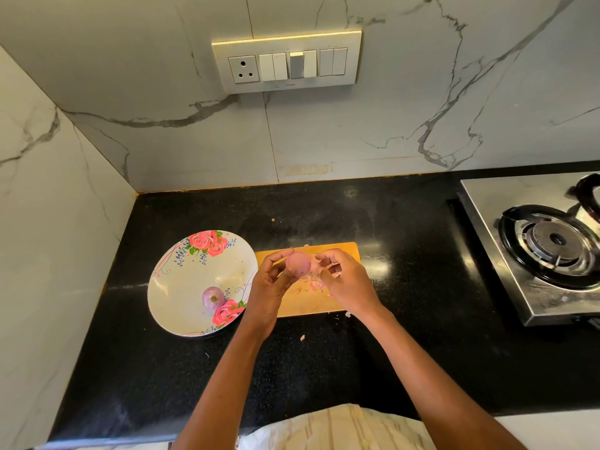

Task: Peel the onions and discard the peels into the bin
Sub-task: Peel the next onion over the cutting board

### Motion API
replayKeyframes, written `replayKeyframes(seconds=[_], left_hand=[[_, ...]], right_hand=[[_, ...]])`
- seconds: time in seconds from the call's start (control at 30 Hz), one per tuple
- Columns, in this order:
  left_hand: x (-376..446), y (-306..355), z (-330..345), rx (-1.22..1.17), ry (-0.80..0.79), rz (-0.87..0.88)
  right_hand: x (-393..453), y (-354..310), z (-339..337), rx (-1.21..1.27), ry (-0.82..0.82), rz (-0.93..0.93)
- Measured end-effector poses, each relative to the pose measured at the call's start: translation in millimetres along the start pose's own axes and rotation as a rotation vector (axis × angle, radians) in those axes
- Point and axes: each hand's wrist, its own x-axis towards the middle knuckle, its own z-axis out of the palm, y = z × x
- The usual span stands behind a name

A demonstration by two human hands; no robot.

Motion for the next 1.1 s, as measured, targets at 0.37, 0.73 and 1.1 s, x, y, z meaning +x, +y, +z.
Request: replayKeyframes(seconds=[0.37, 0.73, 1.1], left_hand=[[2, -2, -3, 0.045, -0.052, 0.016], [1, -2, -13, 0.018, -0.116, -0.009], [2, 0, -11, -0.069, -0.099, -0.079]], right_hand=[[-4, -9, 0, 0.211, 0.020, -0.023], [-9, -13, 1, 0.127, 0.065, -0.083], [-8, -14, 1, 0.258, 0.027, 0.003]])
